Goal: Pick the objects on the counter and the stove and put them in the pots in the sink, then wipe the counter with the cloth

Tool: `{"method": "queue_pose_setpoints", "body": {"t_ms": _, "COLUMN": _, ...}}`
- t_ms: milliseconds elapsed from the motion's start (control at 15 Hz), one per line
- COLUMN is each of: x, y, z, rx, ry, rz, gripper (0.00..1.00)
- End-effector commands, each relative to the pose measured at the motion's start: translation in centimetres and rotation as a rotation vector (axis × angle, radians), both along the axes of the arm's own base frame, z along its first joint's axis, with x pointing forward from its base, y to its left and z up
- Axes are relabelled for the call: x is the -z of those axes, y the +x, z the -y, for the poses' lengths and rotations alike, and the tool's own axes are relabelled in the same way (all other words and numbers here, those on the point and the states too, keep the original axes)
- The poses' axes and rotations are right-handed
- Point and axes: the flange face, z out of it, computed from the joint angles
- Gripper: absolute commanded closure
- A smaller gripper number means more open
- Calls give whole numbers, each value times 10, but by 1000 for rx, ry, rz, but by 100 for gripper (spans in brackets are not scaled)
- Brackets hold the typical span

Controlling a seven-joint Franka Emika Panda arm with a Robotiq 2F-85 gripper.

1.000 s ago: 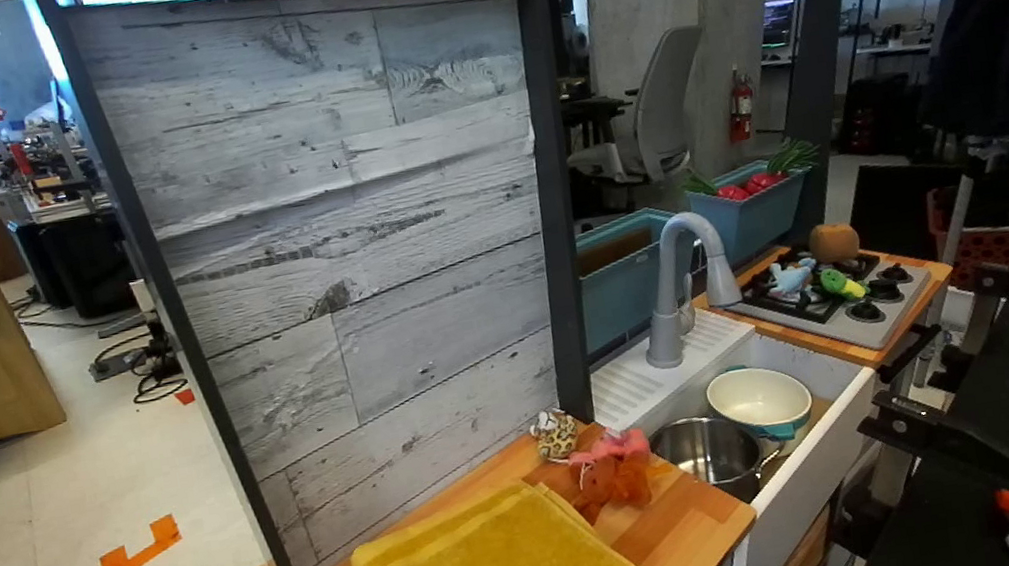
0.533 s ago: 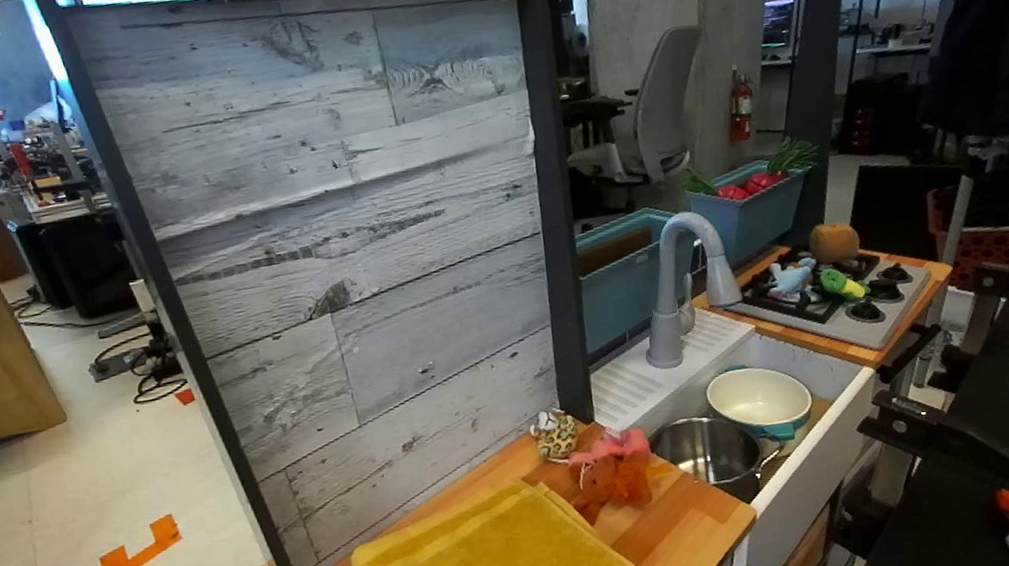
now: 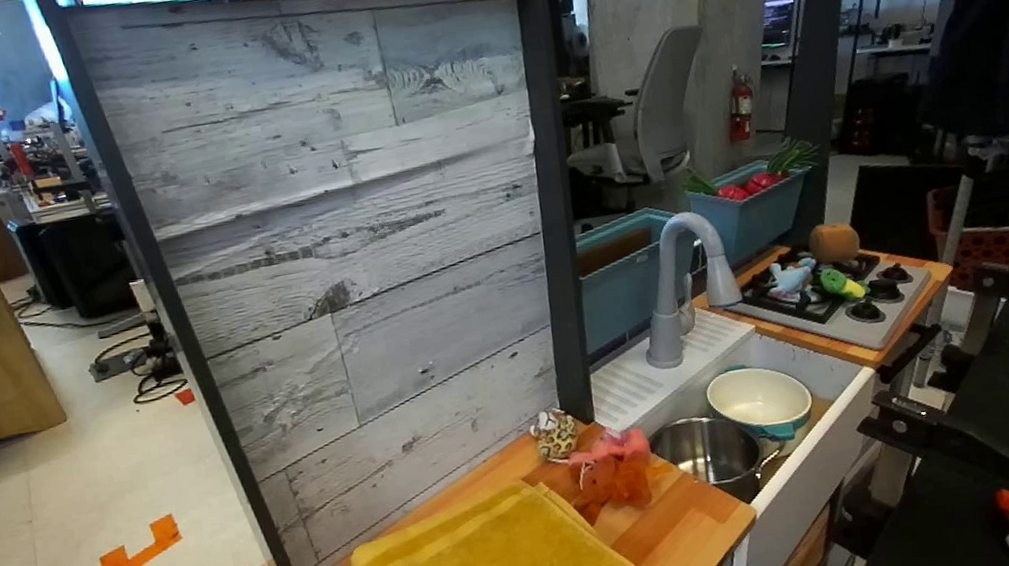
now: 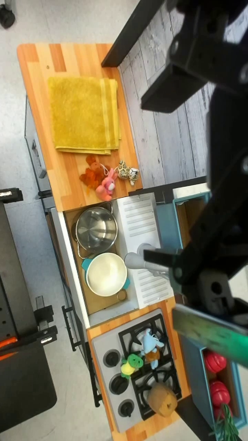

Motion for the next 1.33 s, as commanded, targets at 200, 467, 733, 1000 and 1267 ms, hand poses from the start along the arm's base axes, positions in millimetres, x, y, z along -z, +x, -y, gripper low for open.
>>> {"method": "queue_pose_setpoints", "body": {"t_ms": 200, "x": 0, "y": 0, "z": -1, "rx": -2, "ry": 0, "rz": -1, "gripper": 0}}
{"method": "queue_pose_setpoints", "body": {"t_ms": 467, "x": 0, "y": 0, "z": -1, "rx": -2, "ry": 0, "rz": -1, "gripper": 0}}
{"method": "queue_pose_setpoints", "body": {"t_ms": 733, "x": 18, "y": 20, "z": -8, "rx": 5, "ry": 14, "rz": 46, "gripper": 0}}
{"method": "queue_pose_setpoints", "body": {"t_ms": 1000, "x": 72, "y": 48, "z": -6, "rx": -108, "ry": 92, "rz": -32, "gripper": 0}}
{"method": "queue_pose_setpoints", "body": {"t_ms": 1267, "x": 127, "y": 65, "z": 4, "rx": -115, "ry": 108, "rz": -161, "gripper": 0}}
